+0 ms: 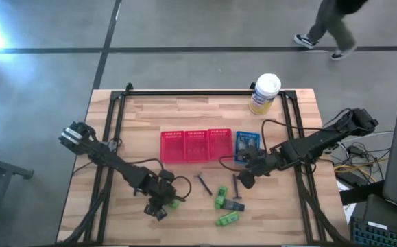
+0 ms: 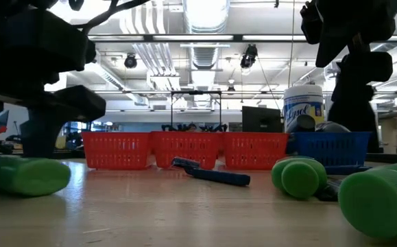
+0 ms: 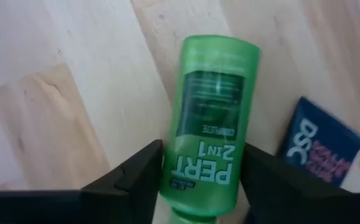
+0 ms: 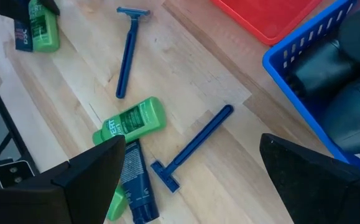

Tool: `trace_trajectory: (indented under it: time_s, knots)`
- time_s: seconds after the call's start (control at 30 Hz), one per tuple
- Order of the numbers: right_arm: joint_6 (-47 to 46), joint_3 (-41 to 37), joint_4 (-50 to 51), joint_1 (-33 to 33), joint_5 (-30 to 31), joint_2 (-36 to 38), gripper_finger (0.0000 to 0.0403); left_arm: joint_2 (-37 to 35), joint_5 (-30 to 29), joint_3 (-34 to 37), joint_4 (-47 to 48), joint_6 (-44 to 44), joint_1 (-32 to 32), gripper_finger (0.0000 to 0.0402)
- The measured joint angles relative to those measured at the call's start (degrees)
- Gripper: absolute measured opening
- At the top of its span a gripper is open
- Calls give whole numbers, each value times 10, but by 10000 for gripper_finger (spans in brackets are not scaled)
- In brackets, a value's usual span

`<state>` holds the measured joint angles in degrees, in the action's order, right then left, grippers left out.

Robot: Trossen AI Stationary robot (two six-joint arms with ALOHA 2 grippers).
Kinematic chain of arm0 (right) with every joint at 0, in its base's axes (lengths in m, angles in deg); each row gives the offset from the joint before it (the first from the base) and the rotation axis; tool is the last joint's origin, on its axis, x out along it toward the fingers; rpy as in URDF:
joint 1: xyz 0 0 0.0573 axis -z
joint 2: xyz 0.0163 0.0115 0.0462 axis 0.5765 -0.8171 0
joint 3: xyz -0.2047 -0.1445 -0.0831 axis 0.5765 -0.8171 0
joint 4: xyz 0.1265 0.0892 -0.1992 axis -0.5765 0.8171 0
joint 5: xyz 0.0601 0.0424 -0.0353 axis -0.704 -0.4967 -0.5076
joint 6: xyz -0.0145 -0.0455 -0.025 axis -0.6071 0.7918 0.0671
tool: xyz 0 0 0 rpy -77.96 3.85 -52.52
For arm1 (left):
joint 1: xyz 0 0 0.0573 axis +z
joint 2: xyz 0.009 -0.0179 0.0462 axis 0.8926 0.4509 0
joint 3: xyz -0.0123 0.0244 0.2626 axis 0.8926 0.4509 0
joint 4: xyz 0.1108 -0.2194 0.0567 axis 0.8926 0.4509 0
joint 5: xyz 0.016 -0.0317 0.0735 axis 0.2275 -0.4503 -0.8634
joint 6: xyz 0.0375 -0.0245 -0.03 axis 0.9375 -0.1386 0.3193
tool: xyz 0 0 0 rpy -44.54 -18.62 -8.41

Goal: Pick & Place Travel size toiletries
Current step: Put the green shampoo into the left red bin

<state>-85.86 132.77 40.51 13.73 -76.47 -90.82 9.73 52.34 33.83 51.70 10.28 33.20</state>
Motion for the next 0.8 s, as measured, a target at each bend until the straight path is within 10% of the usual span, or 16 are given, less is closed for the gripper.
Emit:
trace_trajectory:
  time_s: [0.23,0.57,0.8]
  knots:
    - [0,0,0,0,0,0,368,-14,-40,-18,2,-144,3,147]
    - [0,0,0,2,0,0,368,-154,-412,-20,139,-654,55,154]
    - [0,0,-1,4,3,0,368,-197,-376,42,121,-762,173,154]
